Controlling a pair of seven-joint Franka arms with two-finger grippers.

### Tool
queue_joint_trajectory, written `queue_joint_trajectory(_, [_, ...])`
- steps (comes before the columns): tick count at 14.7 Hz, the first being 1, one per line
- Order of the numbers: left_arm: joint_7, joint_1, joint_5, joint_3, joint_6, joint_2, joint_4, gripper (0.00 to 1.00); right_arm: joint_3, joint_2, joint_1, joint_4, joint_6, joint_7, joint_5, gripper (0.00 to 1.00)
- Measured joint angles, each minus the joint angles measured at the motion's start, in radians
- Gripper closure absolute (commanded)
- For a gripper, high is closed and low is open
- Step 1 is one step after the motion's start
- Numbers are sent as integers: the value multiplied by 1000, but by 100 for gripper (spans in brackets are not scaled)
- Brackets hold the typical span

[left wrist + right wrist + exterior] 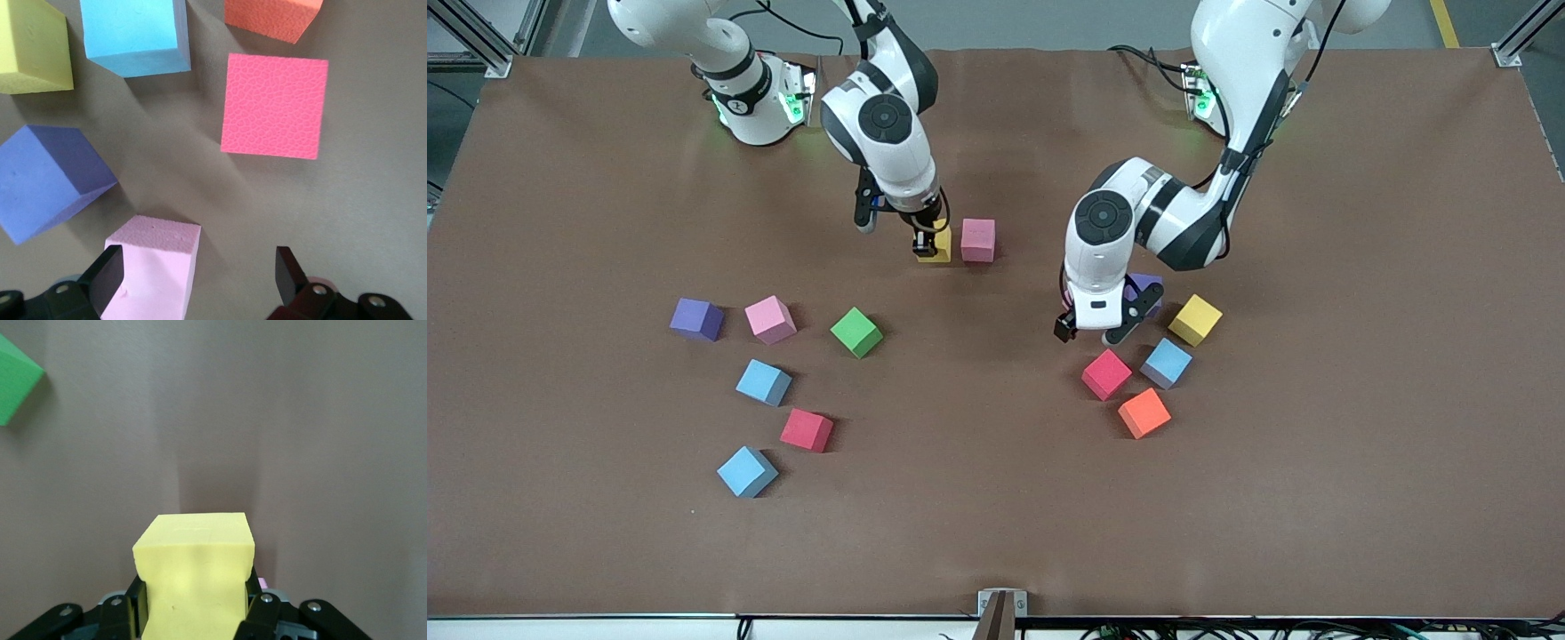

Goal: Arrange 11 blocks into digit 3

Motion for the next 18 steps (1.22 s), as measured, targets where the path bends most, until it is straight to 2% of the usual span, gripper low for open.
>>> queue_joint_trajectory(5, [-1,7,0,-2,132,-14,-93,0,0,17,43,-29,18,15,0,100])
queue_joint_trajectory(11, [-1,19,0,-3,137,-92,-145,0,-2,62,51,-30,71,23,0,100])
queue_joint_trajectory(18, [-65,19,0,-48,138,-93,-201,0,-9,86,50,-30,101,34,1,100])
